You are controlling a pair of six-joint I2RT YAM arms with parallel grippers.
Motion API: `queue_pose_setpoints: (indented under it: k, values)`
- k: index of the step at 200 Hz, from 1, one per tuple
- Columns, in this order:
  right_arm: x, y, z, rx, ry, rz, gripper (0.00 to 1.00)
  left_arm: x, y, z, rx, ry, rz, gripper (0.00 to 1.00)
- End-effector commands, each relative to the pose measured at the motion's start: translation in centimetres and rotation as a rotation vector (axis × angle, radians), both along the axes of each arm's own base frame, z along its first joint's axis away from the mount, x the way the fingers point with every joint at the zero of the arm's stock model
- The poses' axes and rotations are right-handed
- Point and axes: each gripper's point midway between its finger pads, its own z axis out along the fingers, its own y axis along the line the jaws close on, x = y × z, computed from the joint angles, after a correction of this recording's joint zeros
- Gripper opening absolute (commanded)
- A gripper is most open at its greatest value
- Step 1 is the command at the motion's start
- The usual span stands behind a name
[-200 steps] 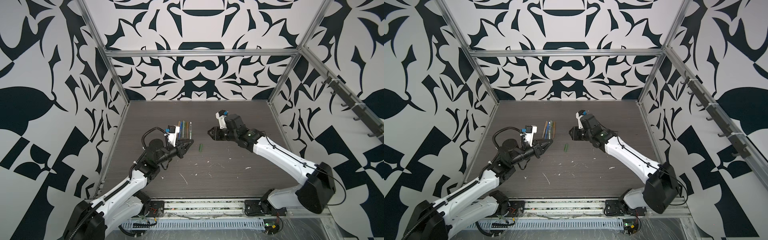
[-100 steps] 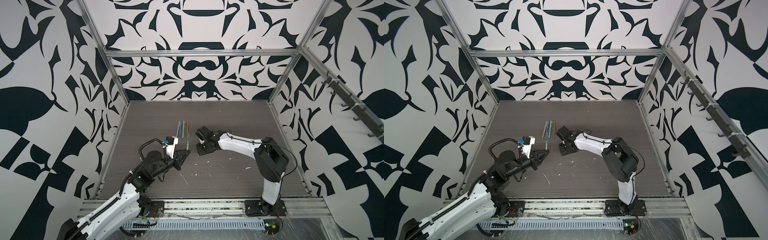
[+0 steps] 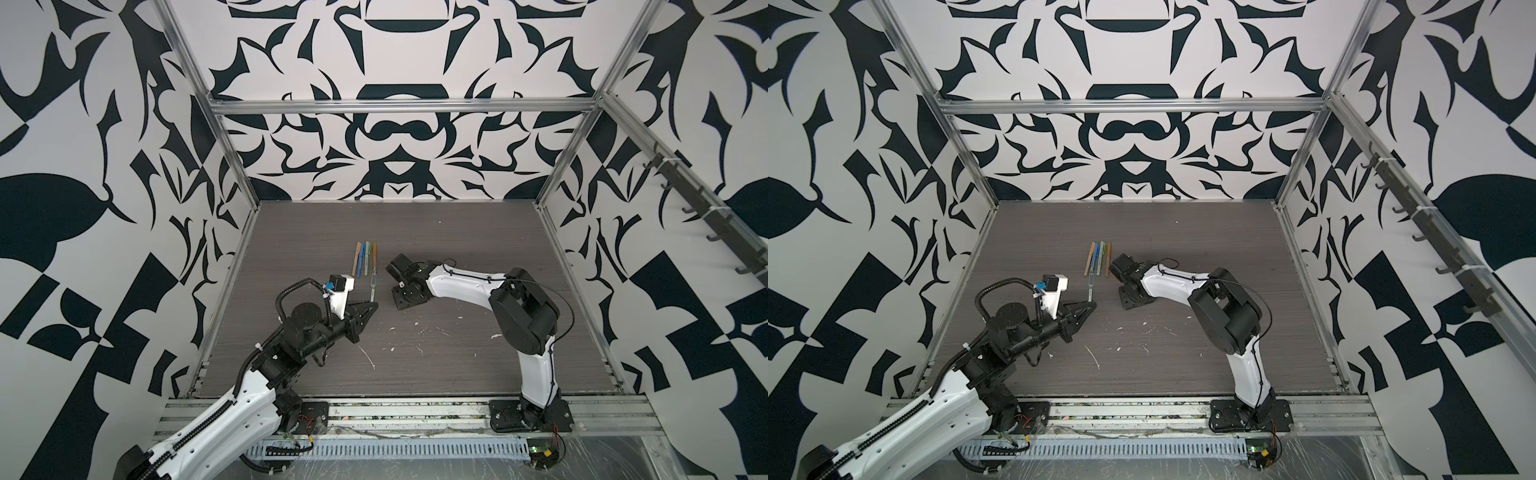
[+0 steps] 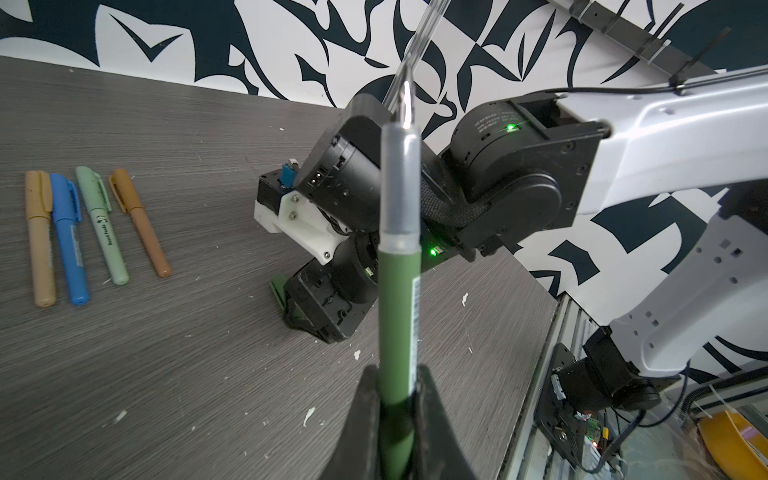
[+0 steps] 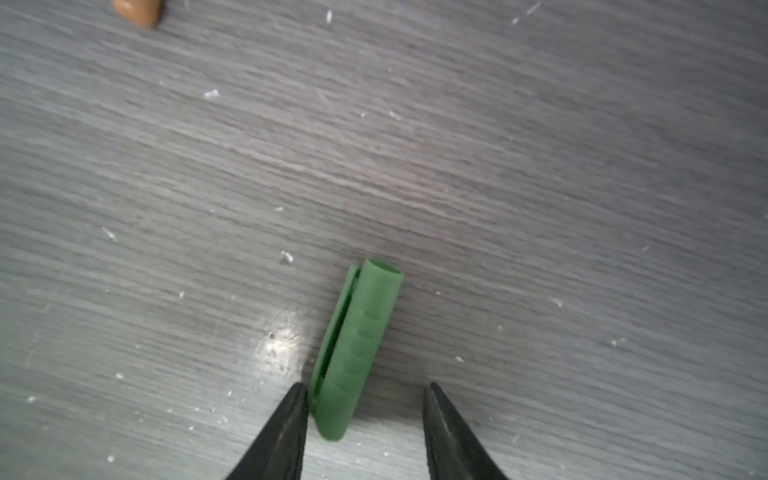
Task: Insert the pens into the pen caps
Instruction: 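Hold the green pen upright with left gripper while right moves over the green cap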
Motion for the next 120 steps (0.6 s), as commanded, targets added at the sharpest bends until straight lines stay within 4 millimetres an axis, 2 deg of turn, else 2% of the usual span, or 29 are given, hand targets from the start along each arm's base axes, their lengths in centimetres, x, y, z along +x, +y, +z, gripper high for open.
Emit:
queue_pose_setpoints:
  k: [1,60,93,120]
  values:
    - [1.0,-0.9,1.4,-0.014,-0.036,-0.012,0.47,0.3,-0.3,1.2,-0.019,-0.004,0.001,0.01]
    - [2.1,-4.3,0.7,-0.035,-0.017,-0.046,0.44,0.7,-1.1,1.4,-0.007,0.006,-0.015,0.01]
    - [4.0,-5.7,0.3,-0.035,-0.007,-0.068,0.43,1.0,-1.5,1.5,0.006,0.008,-0.021,0.01]
    - [5.6,-5.6,0.5,0.001,-0.013,-0.068,0.42,1.3,-1.8,1.4,0.017,0.012,-0.02,0.01]
